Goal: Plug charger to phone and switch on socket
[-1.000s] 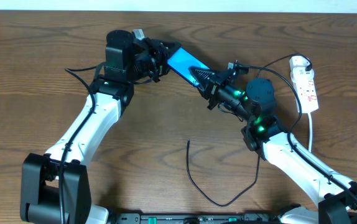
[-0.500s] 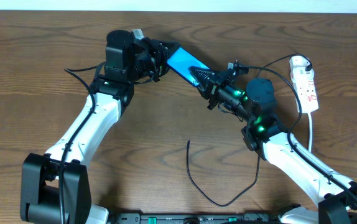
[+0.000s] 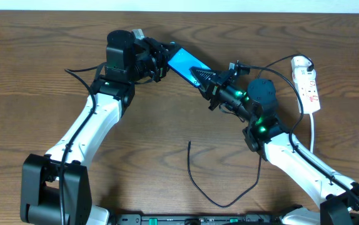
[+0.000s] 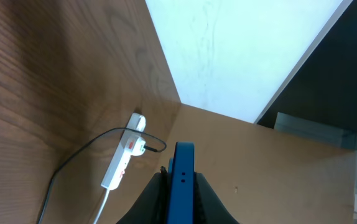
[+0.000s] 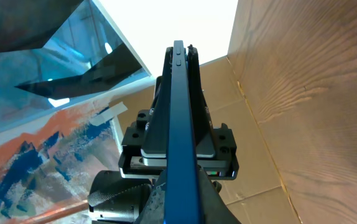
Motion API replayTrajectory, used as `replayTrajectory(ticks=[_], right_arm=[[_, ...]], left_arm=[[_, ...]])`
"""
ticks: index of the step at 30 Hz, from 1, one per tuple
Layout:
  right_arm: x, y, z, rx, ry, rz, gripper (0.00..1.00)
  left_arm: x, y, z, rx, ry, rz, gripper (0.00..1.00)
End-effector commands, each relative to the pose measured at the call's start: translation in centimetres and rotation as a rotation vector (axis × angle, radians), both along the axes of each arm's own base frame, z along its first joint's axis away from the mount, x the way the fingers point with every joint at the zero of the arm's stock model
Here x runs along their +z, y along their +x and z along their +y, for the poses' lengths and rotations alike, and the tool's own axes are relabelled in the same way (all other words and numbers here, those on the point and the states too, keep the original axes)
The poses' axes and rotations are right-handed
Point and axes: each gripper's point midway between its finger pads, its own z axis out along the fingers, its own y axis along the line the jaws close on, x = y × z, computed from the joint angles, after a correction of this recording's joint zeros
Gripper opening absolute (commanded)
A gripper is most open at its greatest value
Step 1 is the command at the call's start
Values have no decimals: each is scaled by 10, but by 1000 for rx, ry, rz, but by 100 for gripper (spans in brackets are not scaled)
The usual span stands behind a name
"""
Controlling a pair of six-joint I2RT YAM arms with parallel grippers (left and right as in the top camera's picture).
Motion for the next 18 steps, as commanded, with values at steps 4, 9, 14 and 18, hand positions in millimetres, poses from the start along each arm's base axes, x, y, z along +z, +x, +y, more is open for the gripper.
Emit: replayTrajectory(ticks=[4,9,14,18], right_arm=[[12,-2,4,12,-3,-54,1],[12,-2,4,12,-3,-54,9],[12,-2,4,11,-3,-53,11],[12,-2,4,11,-3,-54,12]], left_arm=[[25,2,-1,3,-5,-61,9],[25,2,-1,3,-5,-61,8],[25,2,-1,3,-5,-61,7],[25,2,-1,3,-5,-61,7]])
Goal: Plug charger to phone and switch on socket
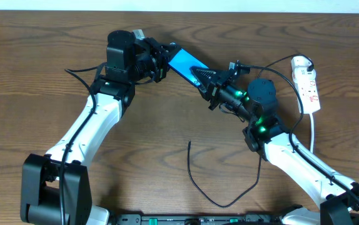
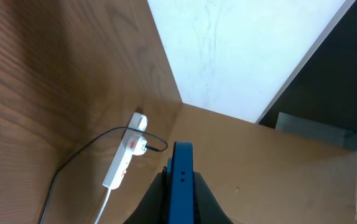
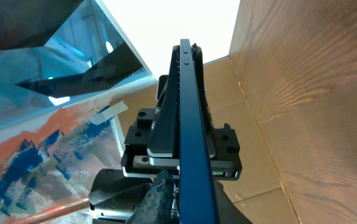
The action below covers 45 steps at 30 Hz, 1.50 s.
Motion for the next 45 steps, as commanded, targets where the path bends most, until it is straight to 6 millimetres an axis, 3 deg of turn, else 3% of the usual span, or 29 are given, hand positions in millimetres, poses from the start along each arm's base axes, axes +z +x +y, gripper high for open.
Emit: replayTrajectory(ticks=[1,7,15,17,37,40,45], right_arm=[[11,-2,4,10,-1,-45,13],[12,-2,4,11,0,-46,37],[12,-2,4,12,-1,-46,93],[11,-2,4,13,-1,-46,99],[6,-3,4,17,-38,-60,99],[6,-1,3,8,-50,-71,99],[5,1,2,-4,-64,-81,97]], left_arm=[[26,2,-1,5,-8,-64,8],[26,2,-1,5,-8,-64,7],[26,3,0,6,-8,-64,7],[26,3,1,9,-8,-64,8],[31,10,66,-16,-56,-64,7],[24,6,77,-30,-41,-48,7],[-7,-4,99,-15,18,56,7]])
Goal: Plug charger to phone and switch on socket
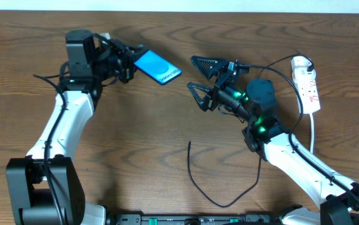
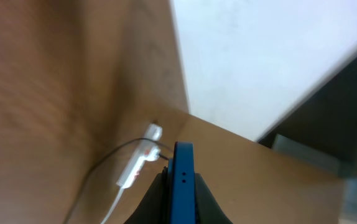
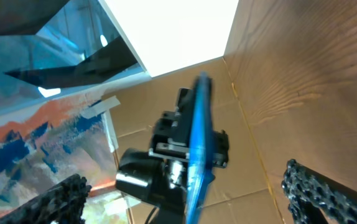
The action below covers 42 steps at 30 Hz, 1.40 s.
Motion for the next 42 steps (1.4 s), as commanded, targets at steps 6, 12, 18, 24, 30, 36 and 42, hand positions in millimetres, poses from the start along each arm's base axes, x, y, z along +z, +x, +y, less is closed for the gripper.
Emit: replayTrajectory(ticks=[6,12,18,24,30,36,42], right_arm=[[1,6,-4,-39,-57,-50,92],[-13,11,-10,-85,-109,-21,91],[-19,13,-14,-105,-148,-28,87],[-19,18,-19,-133,-225,-106,83],[-43,20,-28,-162,-319,-57,81],[-62,19,-36,-182,-394,-13,86],[-57,21,-35,-163,-465,-112,99]], left_arm=[[-6,-19,25,-65,79,4,7],[3,-29,19,-219,144,-184,8],[15,-41,7,-380,182,-397,7],[17,-51,2,-474,229,-541,8],[1,-62,7,-527,312,-575,7],[-25,-64,43,-463,410,-448,7],[-33,-70,86,-384,421,-383,8]])
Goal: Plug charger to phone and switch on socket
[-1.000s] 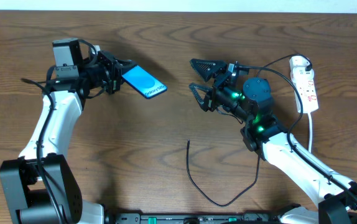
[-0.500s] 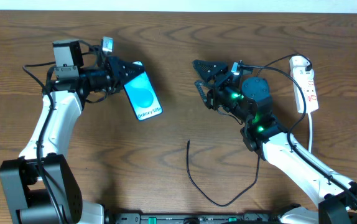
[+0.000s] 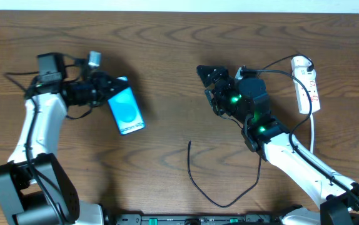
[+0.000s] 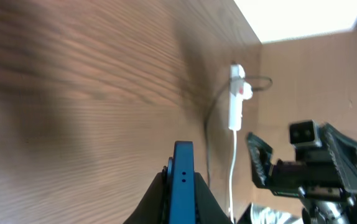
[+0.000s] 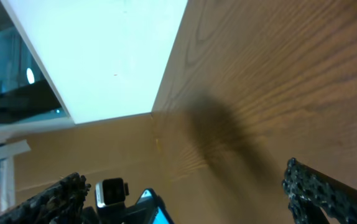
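My left gripper [image 3: 107,94] is shut on the blue phone [image 3: 125,109], held above the left part of the table; in the left wrist view the phone's edge [image 4: 182,180] rises between the fingers. My right gripper [image 3: 214,84] stands open with nothing in it, right of centre. The black charger cable [image 3: 220,197] lies on the table near the front, its free end [image 3: 189,143] pointing up. The white socket strip [image 3: 307,84] lies at the far right with a plug in it.
The strip's white lead [image 3: 314,134] runs down the right side beside my right arm. Brown wooden table [image 3: 167,156] all round. A white wall and cardboard show beyond the table in the wrist views.
My left gripper has moved left and toward the front with the phone, which now points down-right. My right gripper has turned and sits a little lower, still open.
Both grippers held the blue phone between them at the back centre. Then the right gripper was open and apart from it, while the left held the phone further left. Now the left holds it over the left part of the table.
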Motion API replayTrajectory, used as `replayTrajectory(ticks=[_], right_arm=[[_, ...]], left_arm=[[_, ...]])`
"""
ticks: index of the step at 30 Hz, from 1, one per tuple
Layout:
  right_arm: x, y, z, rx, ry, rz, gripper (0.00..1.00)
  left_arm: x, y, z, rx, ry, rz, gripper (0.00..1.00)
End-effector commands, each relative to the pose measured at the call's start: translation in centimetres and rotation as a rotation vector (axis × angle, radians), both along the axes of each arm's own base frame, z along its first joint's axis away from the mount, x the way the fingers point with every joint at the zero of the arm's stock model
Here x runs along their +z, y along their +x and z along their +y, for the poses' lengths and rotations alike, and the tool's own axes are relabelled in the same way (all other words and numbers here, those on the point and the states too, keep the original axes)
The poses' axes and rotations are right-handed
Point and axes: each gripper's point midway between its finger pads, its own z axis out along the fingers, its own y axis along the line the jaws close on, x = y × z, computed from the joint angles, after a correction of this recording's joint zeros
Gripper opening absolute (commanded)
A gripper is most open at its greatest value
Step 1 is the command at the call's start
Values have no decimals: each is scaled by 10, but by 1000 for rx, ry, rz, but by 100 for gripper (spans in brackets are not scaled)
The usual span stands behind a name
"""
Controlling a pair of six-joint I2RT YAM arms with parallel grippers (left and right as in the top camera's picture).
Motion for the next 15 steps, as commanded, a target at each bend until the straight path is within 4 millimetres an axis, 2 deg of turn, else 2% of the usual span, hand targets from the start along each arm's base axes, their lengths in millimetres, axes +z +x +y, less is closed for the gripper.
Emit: replayTrajectory(ticks=[1,6,10,15], right_arm=[[11,5,-3,16,-80,-98,99],[20,6,1,75,-114,-138,99],[26,7,3,122,-190,-124,99],[44,6,2,189,-329,-113,99]], left_arm=[[15,3,28,37,39,-80,7],[14,0,48,82,36,-71,7],[14,0,49,79,41,-78,8],[14,0,49,79,41,-78,8]])
